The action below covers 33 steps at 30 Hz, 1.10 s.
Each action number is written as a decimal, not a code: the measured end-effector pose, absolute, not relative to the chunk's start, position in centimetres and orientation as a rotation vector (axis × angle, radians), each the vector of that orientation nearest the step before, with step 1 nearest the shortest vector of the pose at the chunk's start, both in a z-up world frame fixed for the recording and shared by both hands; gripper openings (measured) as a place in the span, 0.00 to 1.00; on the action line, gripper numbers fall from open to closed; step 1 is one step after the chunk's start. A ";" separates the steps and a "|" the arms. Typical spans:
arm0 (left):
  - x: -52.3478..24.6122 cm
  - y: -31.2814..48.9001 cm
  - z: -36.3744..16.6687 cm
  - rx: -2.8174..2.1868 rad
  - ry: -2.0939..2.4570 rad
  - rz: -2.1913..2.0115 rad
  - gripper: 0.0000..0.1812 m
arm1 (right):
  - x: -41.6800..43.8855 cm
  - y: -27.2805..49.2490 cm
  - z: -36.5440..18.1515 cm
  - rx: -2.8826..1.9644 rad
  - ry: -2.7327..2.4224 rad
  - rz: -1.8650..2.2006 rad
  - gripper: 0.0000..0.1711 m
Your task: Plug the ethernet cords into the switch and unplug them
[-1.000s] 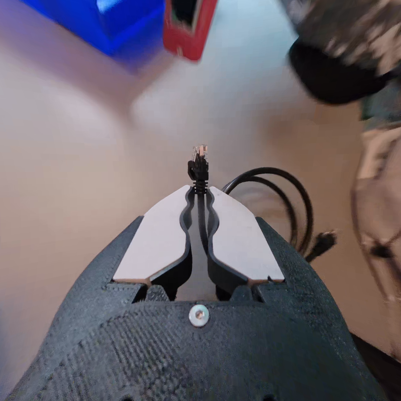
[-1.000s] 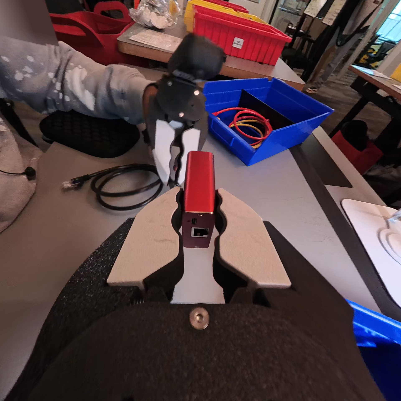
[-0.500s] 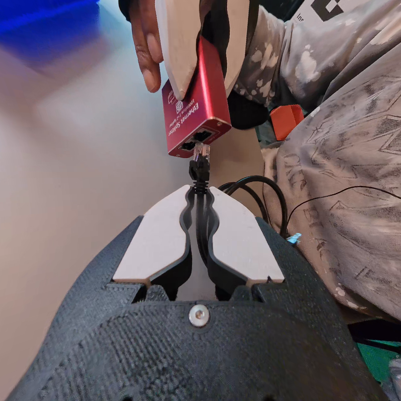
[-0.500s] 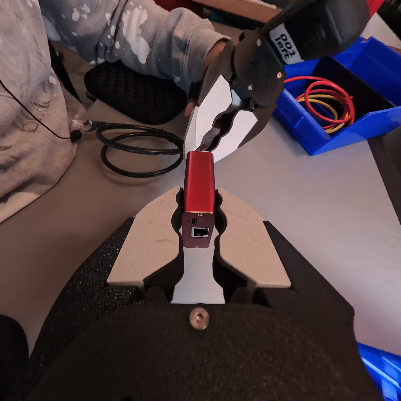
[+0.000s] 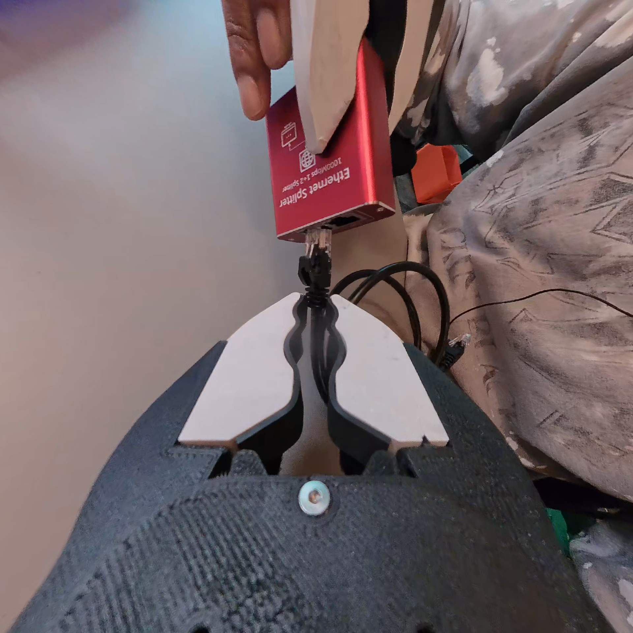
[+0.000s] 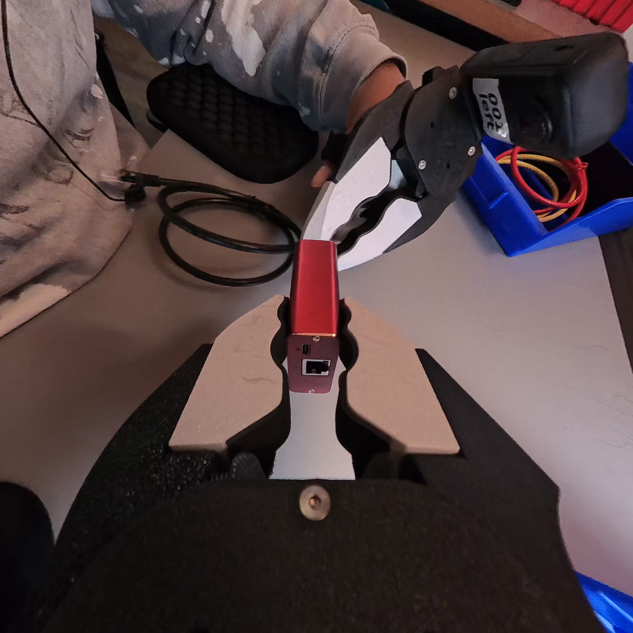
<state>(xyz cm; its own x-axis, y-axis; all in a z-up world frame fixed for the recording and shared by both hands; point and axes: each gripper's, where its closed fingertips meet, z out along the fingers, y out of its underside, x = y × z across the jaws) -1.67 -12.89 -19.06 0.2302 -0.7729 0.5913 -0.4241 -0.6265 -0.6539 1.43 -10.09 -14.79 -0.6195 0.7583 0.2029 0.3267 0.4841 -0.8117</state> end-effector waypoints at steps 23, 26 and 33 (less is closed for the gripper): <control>-1.3 -11.3 -14.3 -1.861 0.952 -1.419 0.06 | 1.4 -9.1 -10.8 -0.858 -1.931 1.249 0.15; -1.1 -11.4 -13.1 -1.800 0.940 -1.416 0.06 | 1.5 -9.1 -10.0 -0.860 -1.881 1.324 0.15; -1.4 -10.7 -12.6 -1.794 0.921 -1.292 0.05 | 1.1 -8.6 -9.6 -0.889 -1.800 1.396 0.15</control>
<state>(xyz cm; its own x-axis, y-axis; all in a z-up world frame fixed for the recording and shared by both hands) -1.41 -10.70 -12.65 0.2389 -0.8659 0.4396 -0.1337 -0.4777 -0.8683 1.14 -8.56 -9.65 -0.5337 0.8391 0.1055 0.1070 0.1907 -0.9758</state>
